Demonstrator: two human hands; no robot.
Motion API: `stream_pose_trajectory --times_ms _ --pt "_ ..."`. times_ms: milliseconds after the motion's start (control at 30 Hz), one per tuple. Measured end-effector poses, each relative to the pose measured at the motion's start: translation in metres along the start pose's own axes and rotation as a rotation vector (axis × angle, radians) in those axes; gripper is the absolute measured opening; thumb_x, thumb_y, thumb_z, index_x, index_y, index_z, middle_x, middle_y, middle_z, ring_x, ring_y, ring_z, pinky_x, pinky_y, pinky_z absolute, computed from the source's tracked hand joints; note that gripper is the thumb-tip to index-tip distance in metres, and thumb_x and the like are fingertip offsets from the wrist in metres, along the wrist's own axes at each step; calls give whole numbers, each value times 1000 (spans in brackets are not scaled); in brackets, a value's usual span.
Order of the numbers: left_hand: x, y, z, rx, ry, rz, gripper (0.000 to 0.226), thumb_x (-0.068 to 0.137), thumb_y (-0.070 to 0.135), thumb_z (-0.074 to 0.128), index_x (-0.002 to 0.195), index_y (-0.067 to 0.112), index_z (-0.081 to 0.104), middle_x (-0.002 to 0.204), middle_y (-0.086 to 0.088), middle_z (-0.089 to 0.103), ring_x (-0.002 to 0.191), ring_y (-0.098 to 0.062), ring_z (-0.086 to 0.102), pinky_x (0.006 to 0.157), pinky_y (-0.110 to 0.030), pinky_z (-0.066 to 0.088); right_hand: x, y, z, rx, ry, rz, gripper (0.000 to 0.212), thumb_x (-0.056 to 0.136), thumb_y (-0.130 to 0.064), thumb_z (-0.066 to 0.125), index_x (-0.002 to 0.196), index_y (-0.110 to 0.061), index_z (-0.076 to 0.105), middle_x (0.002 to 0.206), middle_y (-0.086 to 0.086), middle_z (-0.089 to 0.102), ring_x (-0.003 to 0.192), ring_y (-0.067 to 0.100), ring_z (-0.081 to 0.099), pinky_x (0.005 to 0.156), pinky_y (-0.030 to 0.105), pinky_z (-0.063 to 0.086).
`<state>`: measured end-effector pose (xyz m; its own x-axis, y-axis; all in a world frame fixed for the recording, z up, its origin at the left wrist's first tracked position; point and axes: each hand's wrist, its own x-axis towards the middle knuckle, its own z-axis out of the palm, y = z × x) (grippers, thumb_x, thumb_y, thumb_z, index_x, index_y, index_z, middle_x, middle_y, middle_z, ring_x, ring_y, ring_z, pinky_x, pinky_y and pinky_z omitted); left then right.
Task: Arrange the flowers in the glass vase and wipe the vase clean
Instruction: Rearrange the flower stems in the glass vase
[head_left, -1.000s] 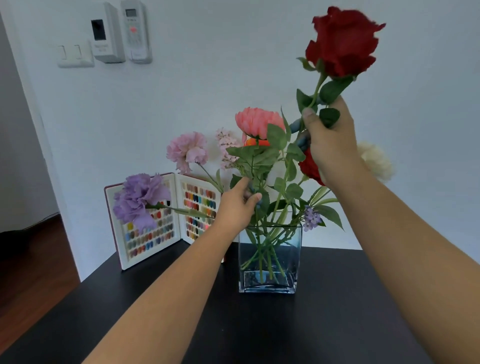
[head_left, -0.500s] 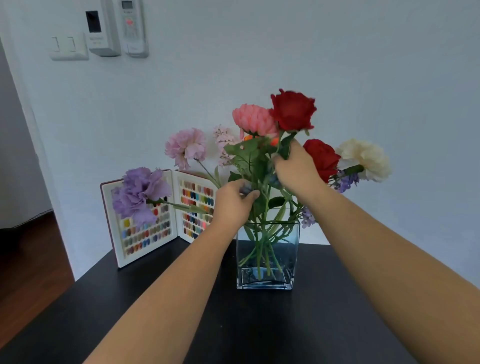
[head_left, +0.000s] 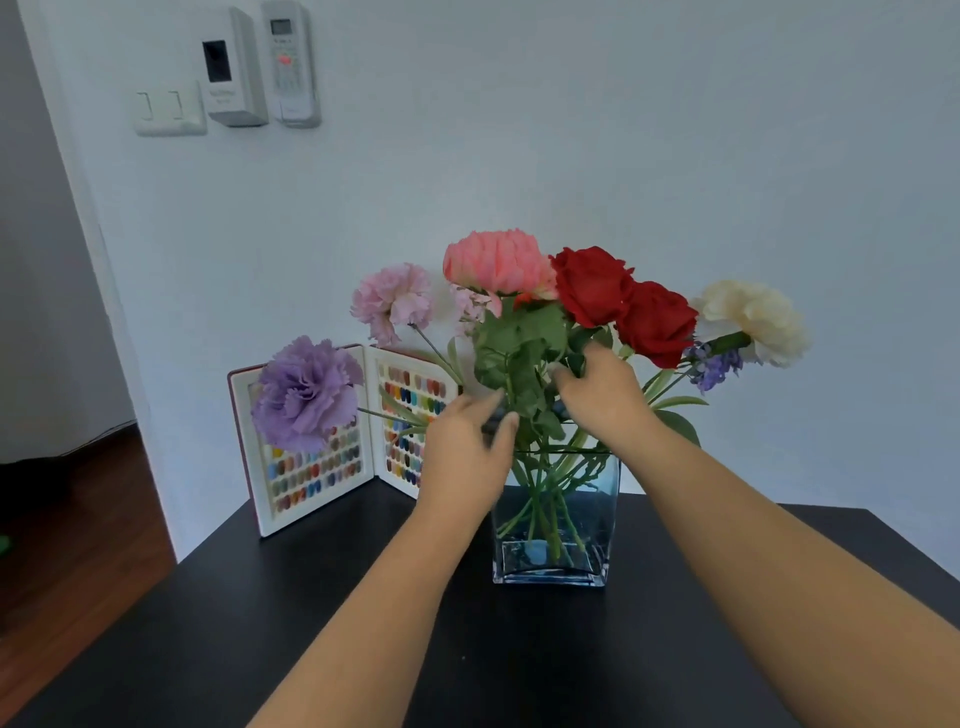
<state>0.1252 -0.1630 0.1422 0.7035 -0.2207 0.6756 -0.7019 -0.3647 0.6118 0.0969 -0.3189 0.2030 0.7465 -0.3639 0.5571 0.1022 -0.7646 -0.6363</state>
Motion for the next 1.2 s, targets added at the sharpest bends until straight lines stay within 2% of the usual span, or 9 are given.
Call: stream_pose_trajectory --times_ms 133,267,400,467,600,700,800,1033,1200 --pt "-47 -30 -2 -293 147 -274 13 91 33 69 86 43 75 84 15 74 82 2 68 77 -15 53 -9 3 1 80 3 19 19 93 -24 53 110 -15 52 77 6 63 65 19 62 53 26 48" --pt "-51 -47 -2 -506 207 -524 13 90 36 71 101 41 67 96 4 75 87 -15 73 89 -43 58 -21 4 10 181 -36 86 35 89 -21 50 123 -22 41 77 7 61 52 15 53 39 19 41" --pt "-32 -38 0 -460 223 -426 29 91 33 71 105 48 50 112 10 67 98 -17 68 88 -49 58 -29 2 24 216 -93 99 36 85 -18 53 118 -22 41 75 4 60 51 10 51 39 16 38" --pt "-24 -34 3 -450 199 -368 38 95 25 67 125 38 47 114 7 67 97 -22 67 82 -51 58 -27 0 30 170 -103 76 38 83 -21 59 117 -17 43 79 -1 60 60 7 54 44 15 37" --pt "-7 -28 7 -301 150 -233 53 100 16 56 148 12 33 105 -1 71 92 -14 66 78 -25 52 -19 -8 35 130 -130 38 30 77 -29 71 100 -24 54 78 -19 56 70 -1 51 53 5 34" --pt "9 -22 4 -238 86 -150 48 100 8 53 145 9 35 99 2 68 84 -5 64 69 -11 46 -11 -12 35 226 -196 58 27 74 -24 77 98 -21 64 91 -6 70 86 13 64 76 27 53" --pt "27 -13 1 -139 15 -69 49 100 8 52 145 8 34 92 7 64 74 -1 58 59 -7 40 -4 -13 29 334 -195 97 27 77 -12 77 101 -14 65 99 3 71 93 20 67 89 39 54" --pt "71 12 -19 -122 16 40 33 103 15 47 133 9 36 96 -7 65 80 -26 70 75 -50 60 11 -11 -2 184 -77 79 29 83 -16 71 109 -5 63 105 9 70 97 26 64 88 39 52" --pt "97 29 -42 -211 56 25 42 103 10 45 142 23 36 94 -9 63 80 -26 72 72 -43 63 16 -7 -18 93 -46 51 24 85 -14 70 106 -7 60 109 10 68 101 27 63 87 32 50"
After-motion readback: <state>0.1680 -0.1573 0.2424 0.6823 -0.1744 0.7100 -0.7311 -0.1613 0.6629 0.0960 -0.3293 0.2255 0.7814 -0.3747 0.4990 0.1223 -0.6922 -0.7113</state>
